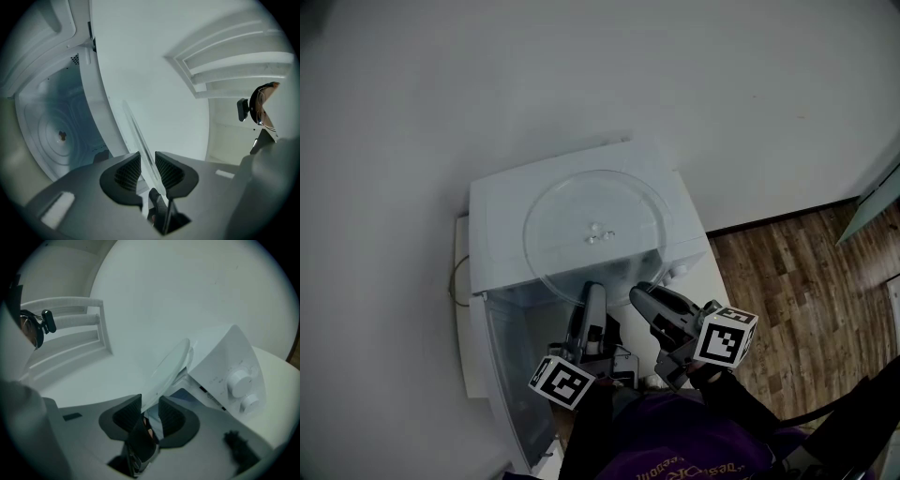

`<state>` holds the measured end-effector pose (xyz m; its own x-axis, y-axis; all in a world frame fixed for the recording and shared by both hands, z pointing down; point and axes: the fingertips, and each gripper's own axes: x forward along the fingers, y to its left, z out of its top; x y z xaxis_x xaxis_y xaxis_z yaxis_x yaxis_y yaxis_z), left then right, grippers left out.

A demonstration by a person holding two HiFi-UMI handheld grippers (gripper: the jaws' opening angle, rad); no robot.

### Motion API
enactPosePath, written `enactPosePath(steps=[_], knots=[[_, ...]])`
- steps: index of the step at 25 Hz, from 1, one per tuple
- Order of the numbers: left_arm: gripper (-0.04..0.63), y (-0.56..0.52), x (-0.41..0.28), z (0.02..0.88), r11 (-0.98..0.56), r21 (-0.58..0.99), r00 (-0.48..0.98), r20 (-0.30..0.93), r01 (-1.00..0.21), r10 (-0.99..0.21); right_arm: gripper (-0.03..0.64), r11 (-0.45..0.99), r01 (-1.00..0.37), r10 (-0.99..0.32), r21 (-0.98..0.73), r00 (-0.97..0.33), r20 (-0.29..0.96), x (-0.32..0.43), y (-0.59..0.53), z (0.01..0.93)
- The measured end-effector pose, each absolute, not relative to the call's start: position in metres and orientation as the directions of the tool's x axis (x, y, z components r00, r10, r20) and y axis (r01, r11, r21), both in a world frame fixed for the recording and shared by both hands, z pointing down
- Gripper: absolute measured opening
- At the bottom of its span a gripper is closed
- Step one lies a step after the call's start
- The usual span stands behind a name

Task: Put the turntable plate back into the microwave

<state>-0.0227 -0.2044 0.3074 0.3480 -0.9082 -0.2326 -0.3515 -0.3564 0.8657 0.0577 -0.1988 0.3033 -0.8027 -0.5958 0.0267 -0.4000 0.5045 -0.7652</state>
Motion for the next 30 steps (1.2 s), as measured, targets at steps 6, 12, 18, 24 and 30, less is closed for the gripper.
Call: enactPosePath(steps=[6, 12, 18, 24, 30], knots=[[0.098, -0.196, -0.024, 0.296, -0.379, 0.849, 0.359, -0.247, -0.367, -0.900, 0.123, 0.539, -0.391, -0.584, -0.746, -0.812, 0.003, 0.055, -0.191, 0.292], [0.095, -0.183, -0.025, 0.284, -0.390, 0.848, 0.332, -0.274, -0.360, -0.903, 0.123, 0.583, -0.378, -0.545, -0.719, -0.839, 0.000, 0.053, -0.182, 0.281], [0.095, -0.163, -0.030, 0.279, -0.389, 0.845, 0.291, -0.293, -0.368, -0.911, 0.123, 0.613, -0.352, -0.502, -0.707, -0.865, -0.005, 0.048, -0.166, 0.277], [0.096, -0.139, -0.033, 0.278, -0.385, 0.841, 0.254, -0.306, -0.379, -0.918, 0.123, 0.631, -0.310, -0.458, -0.711, -0.889, -0.019, 0.045, -0.146, 0.276], [0.095, -0.112, -0.033, 0.274, -0.376, 0.843, 0.206, -0.318, -0.386, -0.925, 0.123, 0.655, -0.274, -0.414, -0.704, -0.910, -0.032, 0.044, -0.122, 0.272]])
